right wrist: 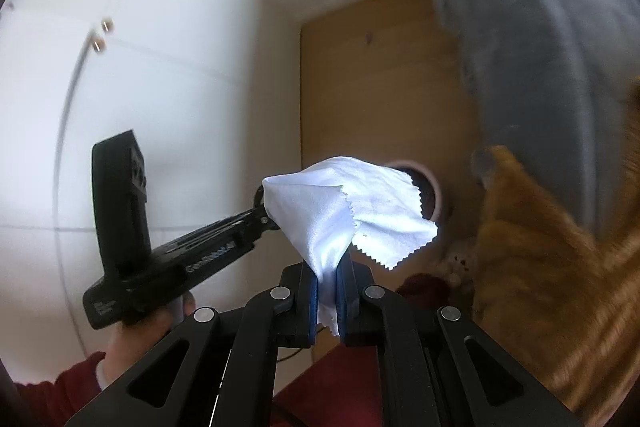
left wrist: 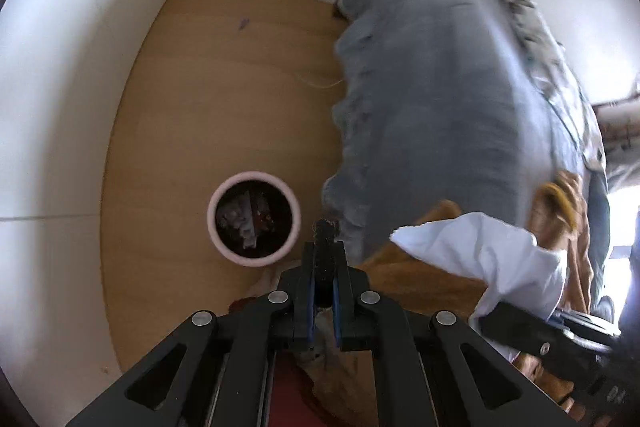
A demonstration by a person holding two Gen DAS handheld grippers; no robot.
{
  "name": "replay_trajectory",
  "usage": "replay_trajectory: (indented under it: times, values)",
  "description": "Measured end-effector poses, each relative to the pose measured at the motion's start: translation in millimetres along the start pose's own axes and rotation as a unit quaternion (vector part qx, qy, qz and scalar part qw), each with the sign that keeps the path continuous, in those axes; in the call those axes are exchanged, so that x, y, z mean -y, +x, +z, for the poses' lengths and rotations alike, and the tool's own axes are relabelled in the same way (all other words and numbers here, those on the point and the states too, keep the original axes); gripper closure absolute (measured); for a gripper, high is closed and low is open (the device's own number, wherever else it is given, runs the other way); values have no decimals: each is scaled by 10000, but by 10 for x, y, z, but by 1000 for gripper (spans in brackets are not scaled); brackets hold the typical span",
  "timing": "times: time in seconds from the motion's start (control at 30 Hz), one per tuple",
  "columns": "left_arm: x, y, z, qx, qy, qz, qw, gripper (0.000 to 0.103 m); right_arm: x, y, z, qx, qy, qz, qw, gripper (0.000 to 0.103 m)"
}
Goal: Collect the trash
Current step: 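Carry the hair tie and white cloth over to the trash bin, then open the left tool over the bin while the right tool drops the cloth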
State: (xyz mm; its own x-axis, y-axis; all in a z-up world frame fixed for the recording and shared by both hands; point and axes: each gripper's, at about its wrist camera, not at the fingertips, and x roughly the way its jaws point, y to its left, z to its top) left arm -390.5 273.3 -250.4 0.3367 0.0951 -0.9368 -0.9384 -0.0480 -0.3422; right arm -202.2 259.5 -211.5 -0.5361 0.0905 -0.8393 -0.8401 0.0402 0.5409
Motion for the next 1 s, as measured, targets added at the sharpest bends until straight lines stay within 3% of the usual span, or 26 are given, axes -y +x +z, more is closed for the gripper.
replay_trajectory:
  times: [0.23,0.5,0.57,0.6,0.63,0.83,1.0]
  values:
    - [-366,824,70,-333,-301,245,9987,97,185,774,92,-480,-23,-113,9988,96]
    - [-451,1157,71,-456,-53,511,9976,94,420,1081,107,-603,81,-193,9980,96]
    - [-491,1193,68,-499,-9,564,9972,79,439,1182,180,-623,113,-174,9978,96]
    - [-511,1211,72,-507,6,585,9970,52,449,1211,199,-638,120,-168,9977,96]
    - [-533,1211,71,-457,18,593,9972,31,443,1236,214,-647,125,-166,9977,96]
    - [-740,1186,82,-347,-329,681,9965,16,452,1360,279,-657,110,-167,9976,94]
    - [-922,1101,33,-314,-350,957,9943,15,435,1503,340,-756,65,-201,9969,94]
